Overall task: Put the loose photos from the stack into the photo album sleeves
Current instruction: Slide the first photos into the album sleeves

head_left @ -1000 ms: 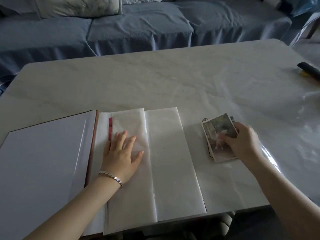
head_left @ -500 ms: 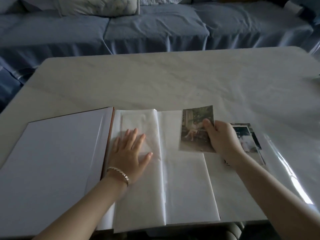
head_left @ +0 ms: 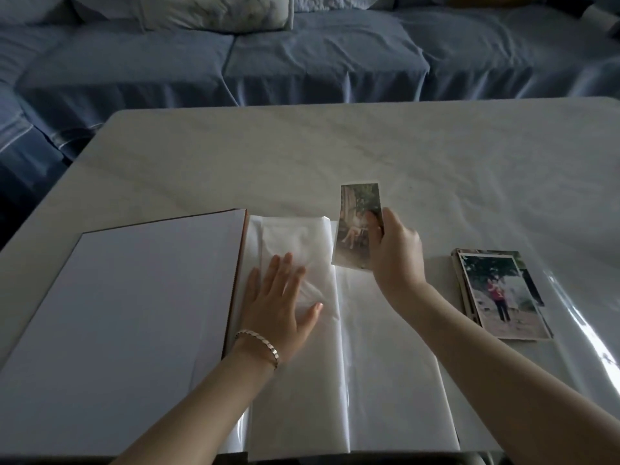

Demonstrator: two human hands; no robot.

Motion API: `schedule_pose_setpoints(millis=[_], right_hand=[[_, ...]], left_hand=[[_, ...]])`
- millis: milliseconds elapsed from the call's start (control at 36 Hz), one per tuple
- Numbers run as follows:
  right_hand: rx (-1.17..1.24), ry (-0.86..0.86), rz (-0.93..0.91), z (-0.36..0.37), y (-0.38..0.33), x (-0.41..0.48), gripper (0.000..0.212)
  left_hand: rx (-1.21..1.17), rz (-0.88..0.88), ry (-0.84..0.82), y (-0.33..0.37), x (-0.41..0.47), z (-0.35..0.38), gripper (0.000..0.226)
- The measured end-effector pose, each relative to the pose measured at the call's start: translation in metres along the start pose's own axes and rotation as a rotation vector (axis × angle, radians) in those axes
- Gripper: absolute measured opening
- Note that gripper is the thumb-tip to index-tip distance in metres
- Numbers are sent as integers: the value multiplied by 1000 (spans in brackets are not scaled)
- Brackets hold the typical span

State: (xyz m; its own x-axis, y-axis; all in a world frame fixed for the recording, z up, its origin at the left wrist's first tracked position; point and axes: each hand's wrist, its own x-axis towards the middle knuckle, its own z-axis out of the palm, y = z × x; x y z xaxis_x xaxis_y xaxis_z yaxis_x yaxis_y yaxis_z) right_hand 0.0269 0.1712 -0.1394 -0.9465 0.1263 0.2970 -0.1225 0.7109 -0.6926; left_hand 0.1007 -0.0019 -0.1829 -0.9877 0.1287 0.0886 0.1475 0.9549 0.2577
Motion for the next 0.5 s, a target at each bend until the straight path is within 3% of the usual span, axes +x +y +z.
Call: schedule_pose_setpoints(millis=[250, 500], right_hand=[[26, 53, -8, 10, 4, -4, 28], [0, -84, 50, 12, 4, -13, 23]], left_hand=[[44, -3, -18, -2, 1, 3, 73], [85, -7, -67, -2, 2, 1, 76]])
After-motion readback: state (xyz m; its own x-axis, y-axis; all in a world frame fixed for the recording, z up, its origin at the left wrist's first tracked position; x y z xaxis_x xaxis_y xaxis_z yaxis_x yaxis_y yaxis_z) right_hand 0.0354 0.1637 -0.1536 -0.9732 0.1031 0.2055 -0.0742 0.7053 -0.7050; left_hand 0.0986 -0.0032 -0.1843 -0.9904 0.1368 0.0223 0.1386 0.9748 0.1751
